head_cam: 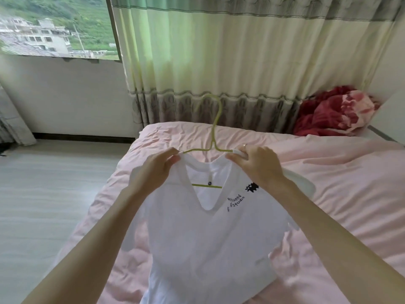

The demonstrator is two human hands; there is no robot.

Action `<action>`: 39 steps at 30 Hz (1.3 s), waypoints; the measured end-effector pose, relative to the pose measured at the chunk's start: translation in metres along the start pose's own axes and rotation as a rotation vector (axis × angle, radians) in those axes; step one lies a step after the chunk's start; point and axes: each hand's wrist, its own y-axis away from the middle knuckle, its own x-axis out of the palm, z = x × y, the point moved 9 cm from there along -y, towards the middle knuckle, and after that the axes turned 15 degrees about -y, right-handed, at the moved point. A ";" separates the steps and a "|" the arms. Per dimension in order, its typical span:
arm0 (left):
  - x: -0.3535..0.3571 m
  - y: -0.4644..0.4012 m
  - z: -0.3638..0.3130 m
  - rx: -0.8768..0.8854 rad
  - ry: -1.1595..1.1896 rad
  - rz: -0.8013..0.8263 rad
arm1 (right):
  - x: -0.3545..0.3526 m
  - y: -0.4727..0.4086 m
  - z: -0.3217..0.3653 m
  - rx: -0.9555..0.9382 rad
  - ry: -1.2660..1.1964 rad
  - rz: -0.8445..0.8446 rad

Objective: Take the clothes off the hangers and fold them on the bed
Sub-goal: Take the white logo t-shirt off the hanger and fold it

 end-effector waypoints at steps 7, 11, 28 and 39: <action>0.024 -0.010 -0.037 0.108 0.031 0.033 | 0.018 0.000 -0.022 0.054 -0.211 -0.011; 0.045 0.005 -0.018 0.069 -0.011 0.118 | 0.018 0.009 -0.064 0.175 -0.193 -0.047; 0.103 0.031 0.009 -0.229 0.208 0.327 | 0.053 0.062 -0.177 0.636 -0.958 -0.161; 0.153 0.044 0.008 -0.250 0.077 0.580 | 0.054 -0.013 -0.155 0.702 -1.184 -0.332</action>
